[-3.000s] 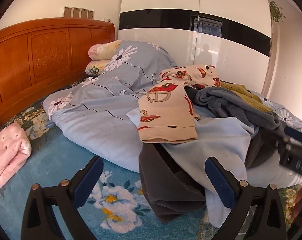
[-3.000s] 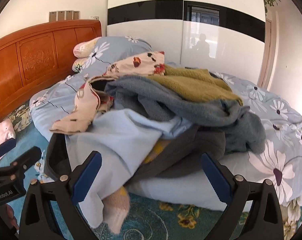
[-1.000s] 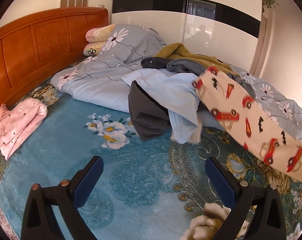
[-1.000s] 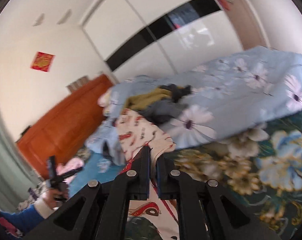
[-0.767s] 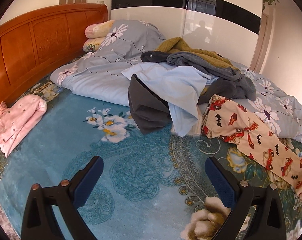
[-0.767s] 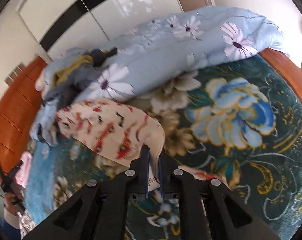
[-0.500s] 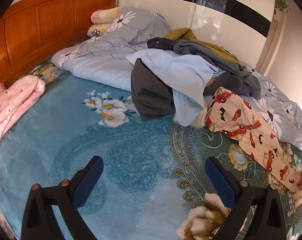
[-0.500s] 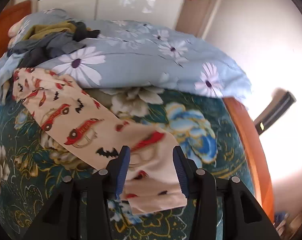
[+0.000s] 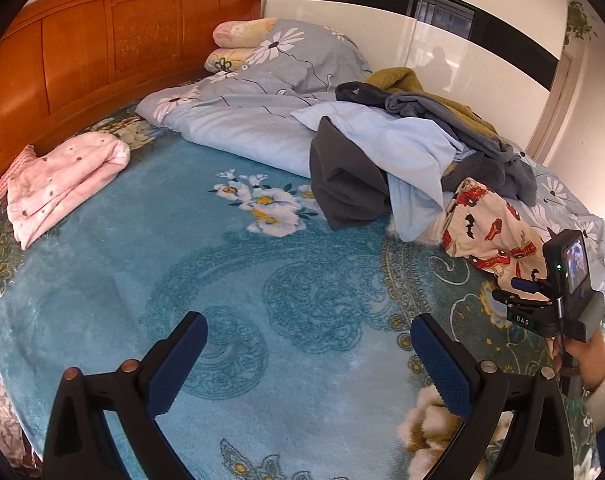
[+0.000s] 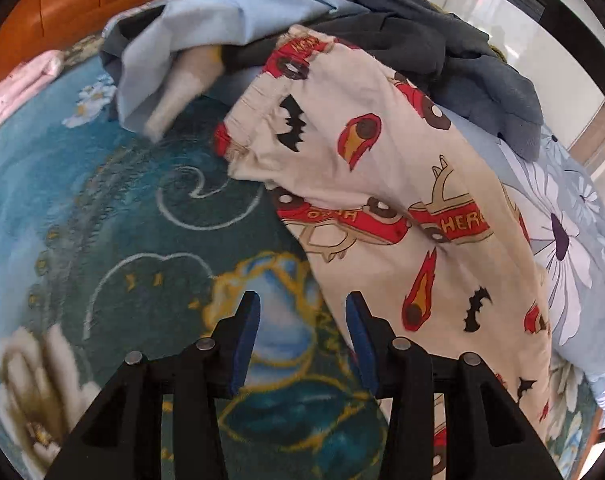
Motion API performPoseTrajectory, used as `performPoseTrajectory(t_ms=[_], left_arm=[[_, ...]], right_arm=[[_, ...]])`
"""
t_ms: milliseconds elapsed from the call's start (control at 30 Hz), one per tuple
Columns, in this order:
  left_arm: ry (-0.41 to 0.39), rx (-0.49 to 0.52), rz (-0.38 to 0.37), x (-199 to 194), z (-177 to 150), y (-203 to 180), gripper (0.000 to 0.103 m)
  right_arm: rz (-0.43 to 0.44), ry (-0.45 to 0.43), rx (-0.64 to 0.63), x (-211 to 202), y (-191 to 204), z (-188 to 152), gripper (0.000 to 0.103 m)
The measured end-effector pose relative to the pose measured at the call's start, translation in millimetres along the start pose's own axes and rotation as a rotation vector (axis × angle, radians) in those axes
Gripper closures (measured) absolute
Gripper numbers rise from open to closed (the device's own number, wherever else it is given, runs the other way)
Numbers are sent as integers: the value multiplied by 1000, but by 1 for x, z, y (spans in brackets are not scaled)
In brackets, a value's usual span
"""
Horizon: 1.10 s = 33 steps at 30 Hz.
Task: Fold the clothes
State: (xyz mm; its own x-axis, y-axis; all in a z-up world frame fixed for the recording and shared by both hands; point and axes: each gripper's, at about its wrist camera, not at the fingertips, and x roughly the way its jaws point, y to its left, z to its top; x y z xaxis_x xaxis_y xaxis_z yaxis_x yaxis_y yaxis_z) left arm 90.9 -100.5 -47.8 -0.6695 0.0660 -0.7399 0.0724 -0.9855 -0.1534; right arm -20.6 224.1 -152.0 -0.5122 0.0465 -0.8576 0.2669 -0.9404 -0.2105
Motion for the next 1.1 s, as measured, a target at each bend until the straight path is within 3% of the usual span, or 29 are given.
performPoseTrajectory(t_ms=[67, 200, 300, 367, 467, 667, 733, 800, 833, 967, 1100], left_arm=[[9, -28, -9, 3, -3, 7, 0], [39, -62, -36, 13, -12, 10, 0], [66, -100, -77, 20, -18, 10, 0], [83, -133, -114, 23, -21, 11, 0], [119, -192, -150, 31, -25, 12, 0], [179, -261, -220, 42, -35, 2, 0], [182, -247, -211, 41, -38, -1, 0], [185, -253, -206, 41, -38, 2, 0], [186, -256, -203, 41, -39, 3, 0], [192, -268, -193, 42, -40, 8, 0], [202, -286, -196, 46, -43, 10, 0]], right_arm=[[-49, 4, 0, 9, -2, 5, 61], [-16, -50, 63, -3, -15, 12, 92], [-26, -40, 98, -6, -29, 17, 99], [47, -64, 173, -16, -45, 16, 102], [49, -113, 177, -40, -55, 13, 102], [60, -65, 83, -45, -37, 16, 102], [50, -36, 34, -36, -24, 18, 95], [15, 2, 11, -23, -18, 14, 65], [-8, 8, 6, -17, -16, 13, 62], [-97, 26, -8, 0, -11, 8, 61], [-138, -24, 39, -9, -20, 12, 68]])
